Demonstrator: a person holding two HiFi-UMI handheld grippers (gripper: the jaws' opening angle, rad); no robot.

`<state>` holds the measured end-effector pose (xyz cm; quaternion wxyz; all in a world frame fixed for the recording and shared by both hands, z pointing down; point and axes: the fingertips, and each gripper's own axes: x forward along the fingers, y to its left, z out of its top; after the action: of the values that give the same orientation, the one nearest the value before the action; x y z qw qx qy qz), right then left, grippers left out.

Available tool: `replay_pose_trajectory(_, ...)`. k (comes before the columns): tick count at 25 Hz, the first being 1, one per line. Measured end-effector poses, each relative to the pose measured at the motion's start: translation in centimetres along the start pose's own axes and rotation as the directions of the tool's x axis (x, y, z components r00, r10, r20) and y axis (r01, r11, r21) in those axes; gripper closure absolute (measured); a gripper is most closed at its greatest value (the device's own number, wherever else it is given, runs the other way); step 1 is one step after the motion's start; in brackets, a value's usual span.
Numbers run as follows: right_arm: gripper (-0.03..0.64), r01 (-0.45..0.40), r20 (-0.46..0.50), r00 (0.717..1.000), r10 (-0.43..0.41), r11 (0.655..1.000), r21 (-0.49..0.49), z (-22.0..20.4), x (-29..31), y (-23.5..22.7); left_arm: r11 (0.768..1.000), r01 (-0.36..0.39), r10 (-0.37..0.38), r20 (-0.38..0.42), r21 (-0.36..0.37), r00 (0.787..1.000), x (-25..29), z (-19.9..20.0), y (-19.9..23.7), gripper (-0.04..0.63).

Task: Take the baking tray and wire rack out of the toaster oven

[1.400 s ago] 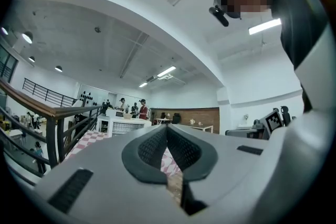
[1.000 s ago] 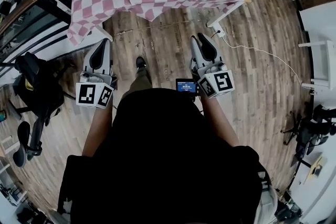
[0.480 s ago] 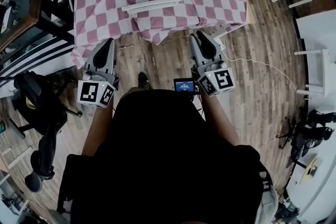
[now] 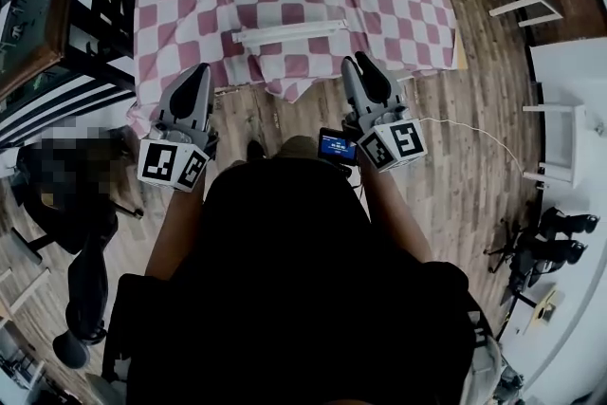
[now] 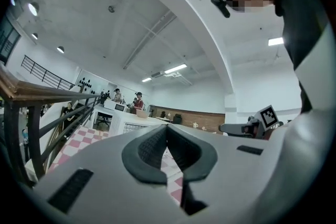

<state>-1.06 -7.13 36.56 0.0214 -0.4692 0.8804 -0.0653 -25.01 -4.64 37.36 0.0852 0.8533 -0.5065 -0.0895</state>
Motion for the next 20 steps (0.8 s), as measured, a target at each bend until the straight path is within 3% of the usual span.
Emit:
replay_pose_trajectory(3, 0.515, 0.013, -0.012, 1.000, -0.013, 0.998, 0.056, -0.8, 1.5, -1.3, 1.000, 0.000, 0.001, -0.013, 0.002, 1.000, 1.5, -0.9, 1.1, 0.607)
replay_pose_trajectory(5, 0.515, 0.020, -0.011, 1.000, -0.018, 0.988, 0.152, -1.7, 2.6, -2.5, 1.000, 0.000, 0.000, -0.028, -0.009, 1.000, 2.5, -1.6, 1.9, 0.607)
replay_pose_trajectory(8, 0.515, 0.034, -0.004, 0.999, -0.035, 0.943, 0.332, -3.4, 4.6, -4.6, 1.000, 0.002, -0.002, -0.040, -0.019, 0.999, 4.1, -2.0, 3.0, 0.607)
replay_pose_trajectory(12, 0.515, 0.030, 0.005, 0.999, -0.038, 0.865, 0.500, -4.7, 8.7, -7.4, 1.000, 0.005, -0.005, -0.052, -0.008, 0.999, 7.6, -2.1, 5.3, 0.607)
replay_pose_trajectory(16, 0.515, -0.013, 0.009, 1.000, 0.009, 0.749, 0.662, -6.2, 13.8, -9.7, 0.999, -0.031, 0.031, -0.078, -0.003, 0.996, 11.3, -2.4, 8.2, 0.607)
replay_pose_trajectory(18, 0.515, -0.040, 0.018, 0.999, 0.040, 0.654, 0.756, -7.1, 16.5, -10.8, 0.999, -0.041, 0.041, -0.096, 0.005, 0.995, 13.0, -2.8, 9.4, 0.607)
replay_pose_trajectory(20, 0.515, -0.051, 0.025, 0.998, 0.056, 0.532, 0.845, -8.5, 19.0, -11.8, 0.999, -0.048, 0.049, -0.114, 0.011, 0.992, 14.6, -3.2, 10.6, 0.607)
